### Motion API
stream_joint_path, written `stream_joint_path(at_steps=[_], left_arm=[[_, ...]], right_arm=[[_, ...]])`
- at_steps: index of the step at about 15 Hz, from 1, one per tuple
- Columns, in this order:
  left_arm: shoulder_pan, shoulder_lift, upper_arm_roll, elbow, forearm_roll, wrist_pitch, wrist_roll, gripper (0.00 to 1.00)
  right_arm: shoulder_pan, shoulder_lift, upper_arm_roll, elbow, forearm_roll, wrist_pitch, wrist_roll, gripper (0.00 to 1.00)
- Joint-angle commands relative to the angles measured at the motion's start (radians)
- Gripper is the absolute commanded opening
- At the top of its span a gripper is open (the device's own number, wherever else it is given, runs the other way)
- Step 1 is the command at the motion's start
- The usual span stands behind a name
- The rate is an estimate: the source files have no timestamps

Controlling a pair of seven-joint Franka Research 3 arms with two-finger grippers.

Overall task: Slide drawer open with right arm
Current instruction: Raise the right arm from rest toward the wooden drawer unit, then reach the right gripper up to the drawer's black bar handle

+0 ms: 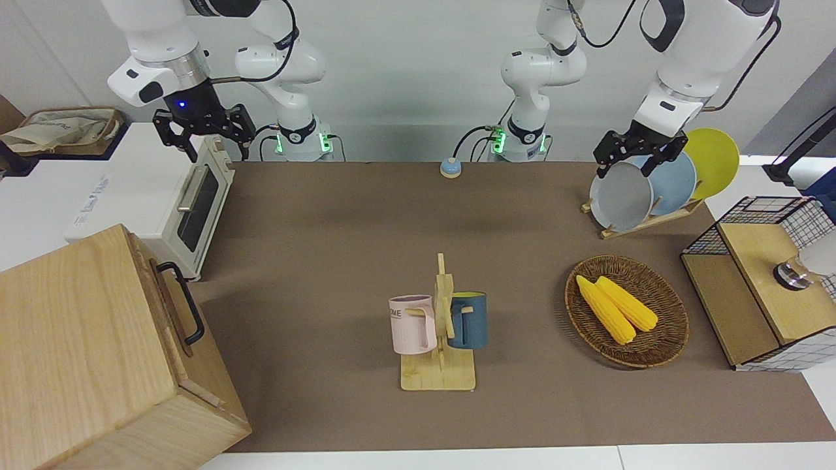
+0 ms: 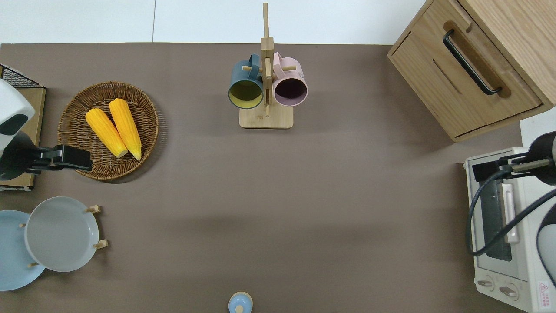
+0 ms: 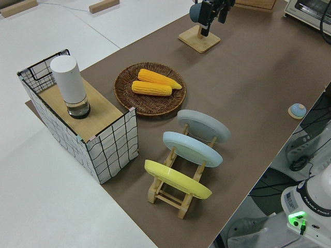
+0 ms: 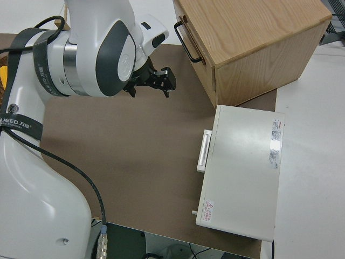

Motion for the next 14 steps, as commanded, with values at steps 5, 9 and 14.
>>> stream_joint_path(at_steps=[5,9,14], left_arm=[[-0.005,-0.01,0.005,-0.005,0.011,-0.013,0.007,1.0],[-0.006,-0.01,0.005,-0.005,0.011,-0.011,0.007,1.0],[-0.005,-0.01,0.005,-0.005,0.011,-0.011,0.007,1.0]], right_arm=[[0.043,0.042,0.035,-0.019,-0.285,0.011,-0.057,0.987],[0.06,0.097,0.073,-0.03,-0.433,0.012,-0.052,0.987],[0.052,0.122,0.133,-0.117,-0.631,0.076,-0.014,0.987]])
